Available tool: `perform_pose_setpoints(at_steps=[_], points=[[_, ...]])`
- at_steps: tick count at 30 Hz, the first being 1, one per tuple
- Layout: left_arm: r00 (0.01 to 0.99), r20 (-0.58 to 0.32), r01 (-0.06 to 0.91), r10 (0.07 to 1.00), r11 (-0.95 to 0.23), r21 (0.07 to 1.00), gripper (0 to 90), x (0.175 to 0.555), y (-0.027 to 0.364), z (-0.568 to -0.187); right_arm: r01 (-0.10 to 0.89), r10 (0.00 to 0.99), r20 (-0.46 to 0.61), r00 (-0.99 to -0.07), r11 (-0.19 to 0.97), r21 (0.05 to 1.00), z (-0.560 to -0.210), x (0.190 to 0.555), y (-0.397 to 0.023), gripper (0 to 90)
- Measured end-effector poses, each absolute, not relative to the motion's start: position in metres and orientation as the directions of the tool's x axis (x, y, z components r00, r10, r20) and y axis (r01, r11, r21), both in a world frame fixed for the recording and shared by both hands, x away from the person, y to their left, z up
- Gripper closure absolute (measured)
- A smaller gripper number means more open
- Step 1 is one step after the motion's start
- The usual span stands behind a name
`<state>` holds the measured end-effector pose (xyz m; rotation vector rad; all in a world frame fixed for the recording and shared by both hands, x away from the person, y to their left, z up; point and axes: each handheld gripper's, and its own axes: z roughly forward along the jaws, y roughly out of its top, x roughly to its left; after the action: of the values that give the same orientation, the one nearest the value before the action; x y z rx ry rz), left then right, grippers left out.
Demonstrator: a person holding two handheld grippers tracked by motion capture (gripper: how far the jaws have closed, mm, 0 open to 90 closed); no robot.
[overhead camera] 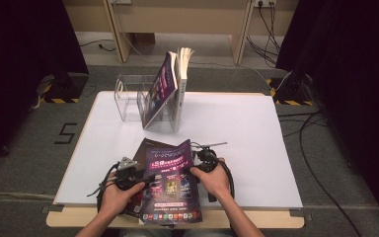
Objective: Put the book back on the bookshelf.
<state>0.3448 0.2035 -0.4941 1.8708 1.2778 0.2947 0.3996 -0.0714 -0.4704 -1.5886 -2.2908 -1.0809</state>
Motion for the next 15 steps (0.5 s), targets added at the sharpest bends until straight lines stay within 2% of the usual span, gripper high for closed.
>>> perform_pose_setpoints(at_steps=[15], points=[[0.456,-0.246,0.661,0.855,-0.14,0.737,45.0,0.345,0.2037,-0.4939,0.849,0.75,0.499,-0.435,0.157,0.504,-0.4644,0.3939,-0.0698,83.3]])
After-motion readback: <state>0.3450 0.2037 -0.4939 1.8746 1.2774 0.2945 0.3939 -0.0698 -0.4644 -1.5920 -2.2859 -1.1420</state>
